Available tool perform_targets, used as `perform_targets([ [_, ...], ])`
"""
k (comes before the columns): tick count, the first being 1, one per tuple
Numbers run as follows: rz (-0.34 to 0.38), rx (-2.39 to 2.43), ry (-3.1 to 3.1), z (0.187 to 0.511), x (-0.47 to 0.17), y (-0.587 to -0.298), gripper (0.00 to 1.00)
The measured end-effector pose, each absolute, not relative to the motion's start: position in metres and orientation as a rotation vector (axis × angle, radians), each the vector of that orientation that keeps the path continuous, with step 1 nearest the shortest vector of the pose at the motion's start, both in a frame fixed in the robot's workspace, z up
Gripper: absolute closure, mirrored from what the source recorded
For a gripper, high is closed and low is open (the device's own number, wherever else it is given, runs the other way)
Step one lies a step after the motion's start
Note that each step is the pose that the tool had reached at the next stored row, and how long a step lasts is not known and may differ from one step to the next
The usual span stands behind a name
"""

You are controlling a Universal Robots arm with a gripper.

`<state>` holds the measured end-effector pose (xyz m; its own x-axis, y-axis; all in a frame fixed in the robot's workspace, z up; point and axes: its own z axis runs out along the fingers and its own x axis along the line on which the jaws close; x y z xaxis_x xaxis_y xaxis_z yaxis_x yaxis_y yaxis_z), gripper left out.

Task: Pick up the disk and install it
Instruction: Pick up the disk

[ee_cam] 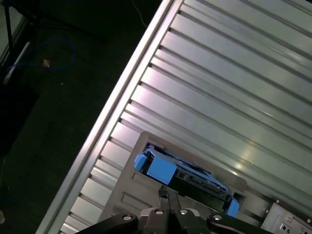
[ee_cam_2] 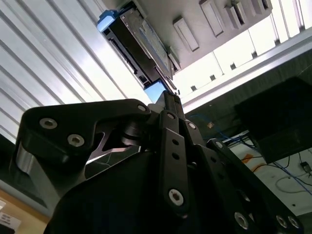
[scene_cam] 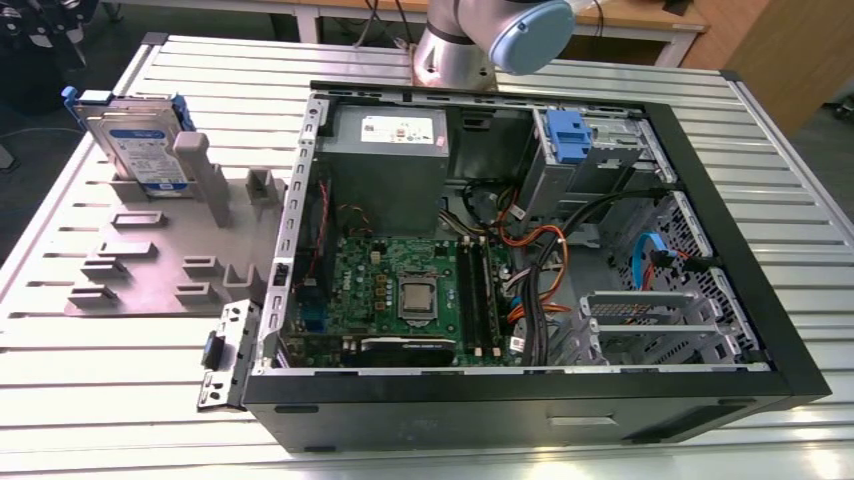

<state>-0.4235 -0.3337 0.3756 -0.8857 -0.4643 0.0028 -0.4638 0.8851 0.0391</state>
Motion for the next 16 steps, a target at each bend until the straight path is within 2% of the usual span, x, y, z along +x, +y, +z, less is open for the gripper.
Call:
perform_targets([
  [16,-0.057,0.893,-2.997,0.3756,-0.4235,-0.3337,0.89],
])
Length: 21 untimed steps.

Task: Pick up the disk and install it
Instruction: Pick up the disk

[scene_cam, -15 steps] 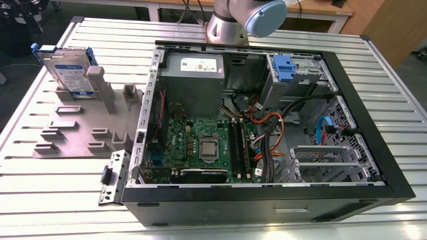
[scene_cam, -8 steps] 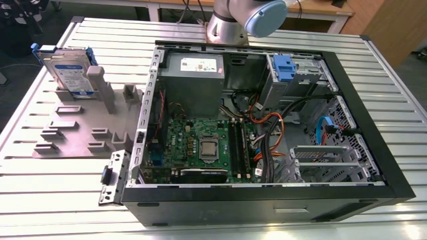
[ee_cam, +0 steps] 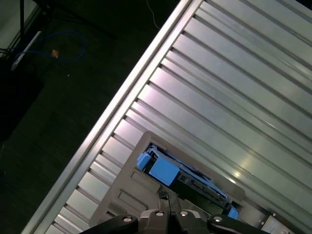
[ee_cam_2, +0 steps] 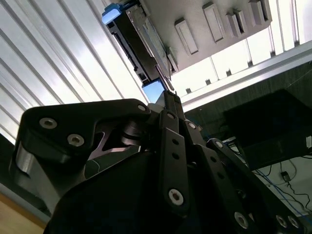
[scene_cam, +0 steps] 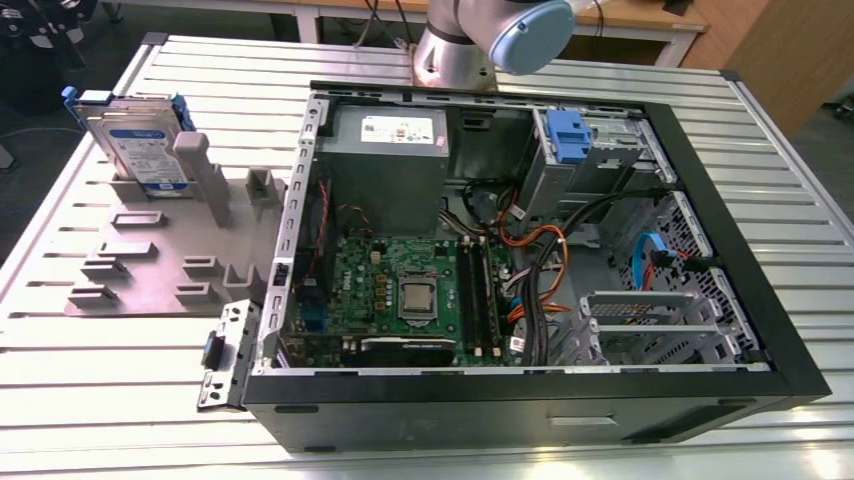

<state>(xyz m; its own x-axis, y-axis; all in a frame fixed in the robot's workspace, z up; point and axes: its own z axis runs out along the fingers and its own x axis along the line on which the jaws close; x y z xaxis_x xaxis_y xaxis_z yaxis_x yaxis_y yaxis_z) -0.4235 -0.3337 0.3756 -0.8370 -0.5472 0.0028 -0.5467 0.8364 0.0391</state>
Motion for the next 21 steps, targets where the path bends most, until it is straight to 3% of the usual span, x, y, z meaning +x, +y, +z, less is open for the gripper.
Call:
perform_targets([
  [21,-0.056,1.115,-2.919,0.3756,-0.4235,-0.3337,0.89],
])
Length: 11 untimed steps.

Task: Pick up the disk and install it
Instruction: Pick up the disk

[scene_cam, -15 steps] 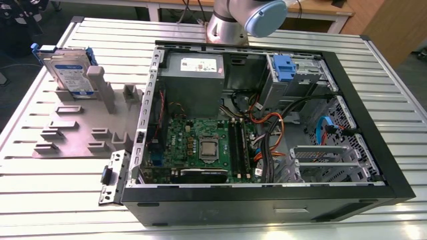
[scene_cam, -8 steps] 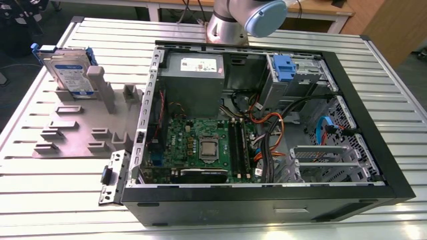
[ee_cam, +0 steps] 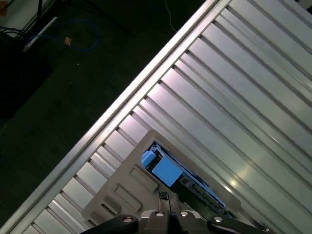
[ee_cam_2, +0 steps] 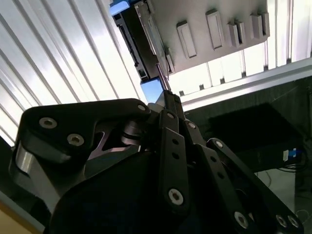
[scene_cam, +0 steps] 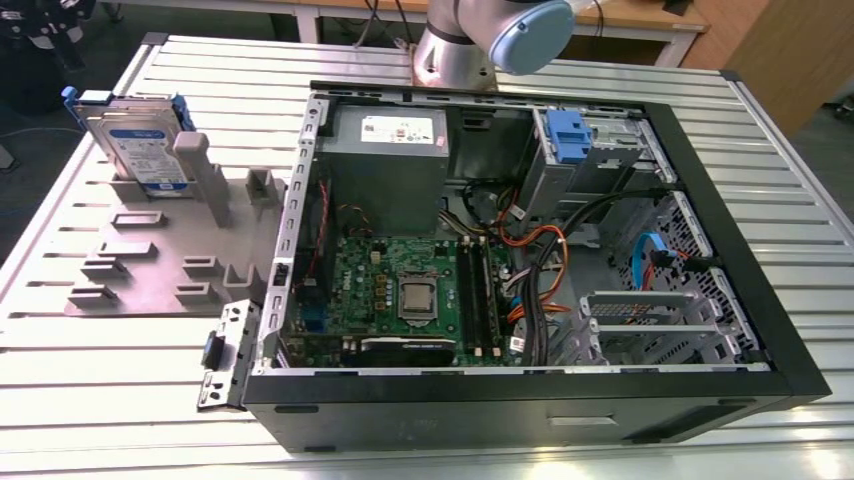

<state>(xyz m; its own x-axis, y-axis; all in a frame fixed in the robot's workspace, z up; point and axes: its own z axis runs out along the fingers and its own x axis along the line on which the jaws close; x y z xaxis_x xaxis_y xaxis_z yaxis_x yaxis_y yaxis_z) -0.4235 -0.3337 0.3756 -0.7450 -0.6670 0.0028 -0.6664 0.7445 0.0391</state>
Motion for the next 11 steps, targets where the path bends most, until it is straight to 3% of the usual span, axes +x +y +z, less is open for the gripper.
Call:
perform_targets([
  [11,-0.053,1.306,-2.836,0.3756,-0.4235,-0.3337,0.89],
])
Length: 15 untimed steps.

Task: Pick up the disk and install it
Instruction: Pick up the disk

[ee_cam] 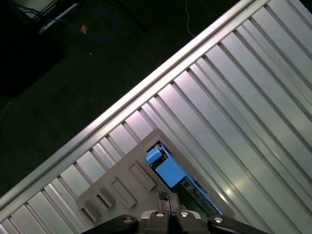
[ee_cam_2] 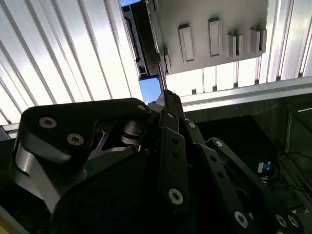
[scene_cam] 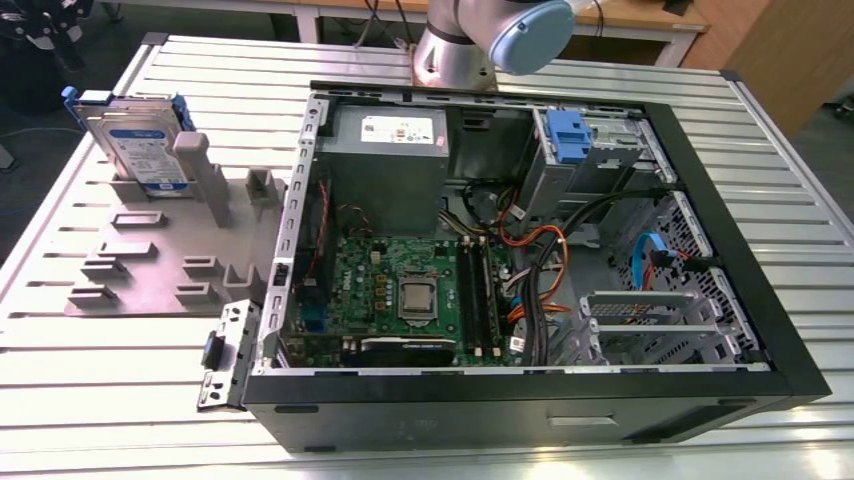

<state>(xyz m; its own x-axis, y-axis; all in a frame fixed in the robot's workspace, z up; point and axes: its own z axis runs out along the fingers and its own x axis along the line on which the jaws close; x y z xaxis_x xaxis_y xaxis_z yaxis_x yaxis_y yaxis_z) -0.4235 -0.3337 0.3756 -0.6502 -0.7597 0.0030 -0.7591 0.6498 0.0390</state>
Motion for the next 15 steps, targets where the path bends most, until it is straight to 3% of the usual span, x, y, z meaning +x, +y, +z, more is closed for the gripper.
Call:
perform_targets([
  [15,-0.049,1.585,-2.686,0.3755,-0.4235,-0.3337,0.89],
])
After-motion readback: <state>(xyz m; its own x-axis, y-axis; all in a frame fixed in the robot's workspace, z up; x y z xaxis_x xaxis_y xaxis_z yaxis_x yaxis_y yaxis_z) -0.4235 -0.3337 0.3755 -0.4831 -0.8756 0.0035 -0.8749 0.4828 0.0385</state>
